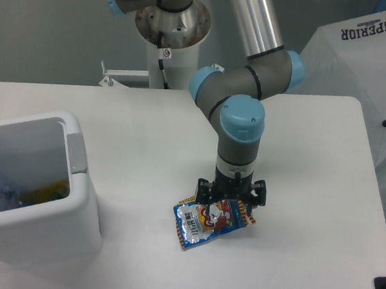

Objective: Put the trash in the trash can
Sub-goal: 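Pinch the edge of the colourful snack wrapper with the gripper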

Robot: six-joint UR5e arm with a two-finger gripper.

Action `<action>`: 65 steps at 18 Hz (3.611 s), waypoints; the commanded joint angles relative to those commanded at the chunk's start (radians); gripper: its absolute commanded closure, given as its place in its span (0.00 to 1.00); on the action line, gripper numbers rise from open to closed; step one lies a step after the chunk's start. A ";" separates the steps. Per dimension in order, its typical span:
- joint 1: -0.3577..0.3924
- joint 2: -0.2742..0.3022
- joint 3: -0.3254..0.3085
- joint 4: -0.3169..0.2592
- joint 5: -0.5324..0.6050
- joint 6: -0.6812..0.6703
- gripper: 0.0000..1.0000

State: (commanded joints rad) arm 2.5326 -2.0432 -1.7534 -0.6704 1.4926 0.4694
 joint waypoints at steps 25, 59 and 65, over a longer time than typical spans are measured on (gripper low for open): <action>-0.028 -0.080 -0.003 0.029 0.132 -0.046 0.00; -0.038 -0.051 0.009 0.022 0.126 -0.049 0.87; -0.035 -0.048 0.029 0.015 0.074 -0.051 0.91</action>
State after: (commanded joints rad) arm 2.4973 -2.0908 -1.7243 -0.6550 1.5665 0.4188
